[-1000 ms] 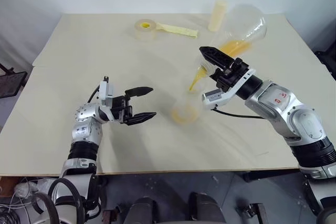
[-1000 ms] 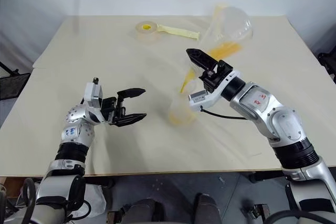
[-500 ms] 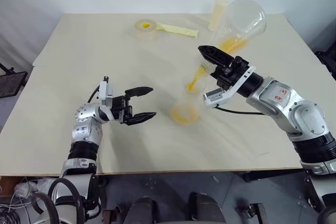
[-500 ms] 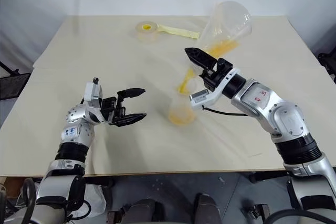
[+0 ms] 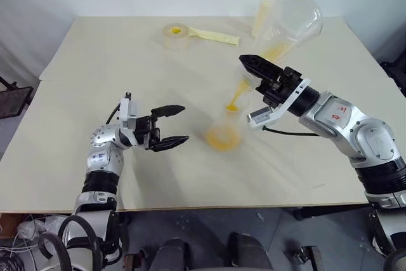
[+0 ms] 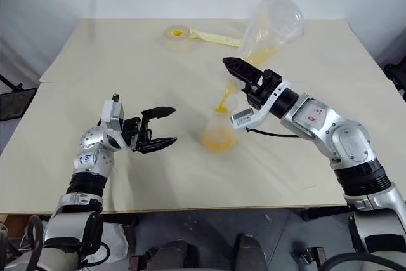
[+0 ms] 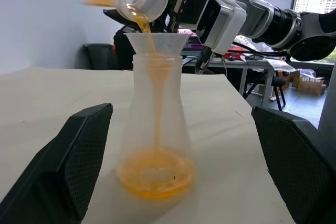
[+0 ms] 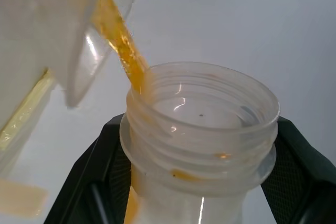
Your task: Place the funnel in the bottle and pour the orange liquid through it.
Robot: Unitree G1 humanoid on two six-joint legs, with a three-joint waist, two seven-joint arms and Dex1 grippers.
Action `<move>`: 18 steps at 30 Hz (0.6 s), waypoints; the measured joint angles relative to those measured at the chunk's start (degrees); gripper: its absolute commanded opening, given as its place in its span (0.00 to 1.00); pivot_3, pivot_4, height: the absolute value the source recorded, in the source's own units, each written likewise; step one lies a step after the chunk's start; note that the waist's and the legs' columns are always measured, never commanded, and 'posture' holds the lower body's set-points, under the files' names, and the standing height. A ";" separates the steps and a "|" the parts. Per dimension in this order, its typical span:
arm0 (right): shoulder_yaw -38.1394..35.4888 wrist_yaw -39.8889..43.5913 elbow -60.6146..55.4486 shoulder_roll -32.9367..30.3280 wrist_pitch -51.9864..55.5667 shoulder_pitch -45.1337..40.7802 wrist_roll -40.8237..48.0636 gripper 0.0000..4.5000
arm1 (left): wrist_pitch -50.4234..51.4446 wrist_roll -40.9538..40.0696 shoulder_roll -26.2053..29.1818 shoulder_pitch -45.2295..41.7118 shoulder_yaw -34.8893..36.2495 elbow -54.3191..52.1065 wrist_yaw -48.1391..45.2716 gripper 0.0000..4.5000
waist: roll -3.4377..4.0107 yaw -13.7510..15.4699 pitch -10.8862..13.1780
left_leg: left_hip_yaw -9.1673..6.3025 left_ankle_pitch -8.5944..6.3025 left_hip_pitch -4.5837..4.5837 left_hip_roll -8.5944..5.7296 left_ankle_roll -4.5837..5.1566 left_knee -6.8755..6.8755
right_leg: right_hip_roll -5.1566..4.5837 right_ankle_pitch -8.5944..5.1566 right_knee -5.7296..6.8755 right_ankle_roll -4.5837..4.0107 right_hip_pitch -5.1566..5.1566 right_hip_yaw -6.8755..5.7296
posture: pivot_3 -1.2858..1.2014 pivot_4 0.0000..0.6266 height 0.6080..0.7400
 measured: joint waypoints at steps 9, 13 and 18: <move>0.02 -1.18 0.41 0.00 -1.00 -0.32 -1.09 0.62 | -0.01 0.00 0.00 0.00 0.00 0.00 -0.05 1.00 | 0.00 -0.03 0.00 | 0.01 0.00 0.00 0.00 0.00 0.00 | 0.00 0.00 0.00 0.00 0.00 0.00 | 0.52 0.24 1.00; 0.04 -2.17 1.21 -0.02 -1.29 -0.75 -1.87 0.62 | -0.02 0.00 0.00 -0.04 0.00 0.00 -0.05 1.00 | 0.00 -0.02 0.00 | 0.00 0.00 0.00 0.00 0.00 0.00 | 0.00 0.00 0.01 0.00 0.00 0.00 | 0.52 0.24 1.00; 0.06 -3.46 2.06 -0.02 -1.49 -0.99 -2.53 0.62 | -0.08 0.00 -0.01 -0.34 0.00 0.01 -0.04 1.00 | 0.00 -0.03 0.00 | 0.00 0.00 0.00 0.00 0.00 0.00 | 0.00 0.00 0.00 0.00 0.00 -0.01 | 0.52 0.24 1.00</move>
